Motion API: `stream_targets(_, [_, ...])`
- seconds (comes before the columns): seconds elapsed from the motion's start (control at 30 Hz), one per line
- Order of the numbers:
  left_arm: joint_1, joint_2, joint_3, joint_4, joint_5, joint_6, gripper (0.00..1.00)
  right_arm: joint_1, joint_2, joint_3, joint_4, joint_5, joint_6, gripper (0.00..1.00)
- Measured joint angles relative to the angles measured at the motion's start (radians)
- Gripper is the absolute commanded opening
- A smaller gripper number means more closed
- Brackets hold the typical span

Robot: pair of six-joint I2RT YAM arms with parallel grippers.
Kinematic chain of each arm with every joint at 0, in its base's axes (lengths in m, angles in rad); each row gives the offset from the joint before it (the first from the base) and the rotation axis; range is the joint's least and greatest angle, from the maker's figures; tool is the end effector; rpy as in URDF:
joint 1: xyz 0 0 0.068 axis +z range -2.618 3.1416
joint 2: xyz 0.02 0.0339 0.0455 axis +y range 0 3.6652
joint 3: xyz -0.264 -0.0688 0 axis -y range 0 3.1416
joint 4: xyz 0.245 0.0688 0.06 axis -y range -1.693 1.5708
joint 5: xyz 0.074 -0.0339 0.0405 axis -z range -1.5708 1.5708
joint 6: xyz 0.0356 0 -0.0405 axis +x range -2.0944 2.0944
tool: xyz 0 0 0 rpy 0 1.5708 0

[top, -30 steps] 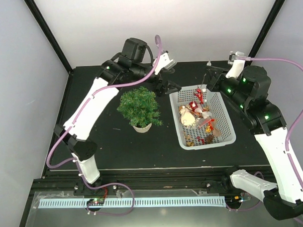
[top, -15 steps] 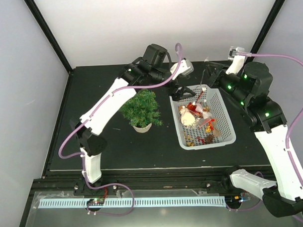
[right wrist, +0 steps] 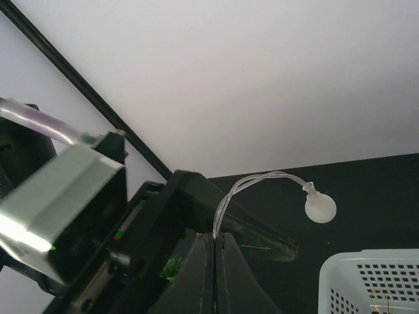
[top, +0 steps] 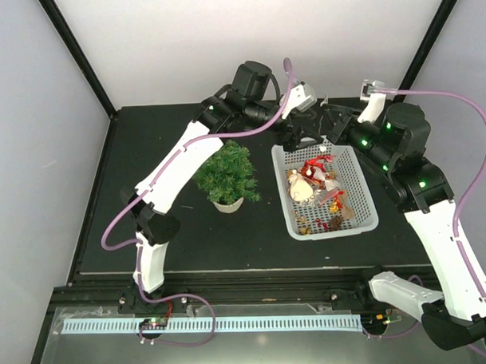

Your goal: Decorate the small christmas tree

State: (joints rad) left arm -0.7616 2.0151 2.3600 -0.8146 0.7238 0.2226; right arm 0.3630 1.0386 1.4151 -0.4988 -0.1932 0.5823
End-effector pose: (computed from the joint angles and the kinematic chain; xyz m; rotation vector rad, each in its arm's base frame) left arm 0.2975 -0.3162 0.4456 1.3712 1.5620 -1.0697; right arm 0.1845 0.0774 0.4736 0.0427 1.7674 0.8613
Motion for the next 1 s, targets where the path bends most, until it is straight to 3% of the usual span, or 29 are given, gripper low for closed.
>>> stream_targets(0.13, [-0.002, 0.0, 0.01, 0.005, 0.043, -0.01, 0.67, 0.0, -0.005, -0.018, 0.006, -0.009, 0.006, 0.01])
stream_targets(0.27, [-0.009, 0.002, 0.01, 0.009, 0.066, -0.019, 0.57, 0.0, -0.006, -0.033, 0.019, -0.024, 0.02, 0.01])
stream_targets(0.33, [-0.014, 0.003, 0.011, 0.01, 0.075, -0.026, 0.4, 0.0, -0.006, -0.038, 0.024, -0.031, 0.026, 0.01])
stream_targets(0.43, [-0.02, 0.009, 0.02, 0.012, 0.087, -0.028, 0.03, 0.0, -0.007, -0.043, 0.029, -0.036, 0.029, 0.01])
stream_targets(0.83, [-0.022, 0.011, 0.026, 0.008, 0.055, -0.013, 0.02, 0.0, -0.017, -0.063, 0.032, -0.014, 0.027, 0.05])
stream_targets(0.9, [-0.022, 0.008, 0.019, 0.007, 0.034, -0.006, 0.02, 0.0, -0.018, -0.071, 0.031, 0.003, 0.026, 0.12])
stream_targets(1.0, [-0.021, -0.022, -0.035, 0.01, 0.002, 0.005, 0.02, 0.0, -0.022, -0.093, 0.021, 0.033, 0.013, 0.44])
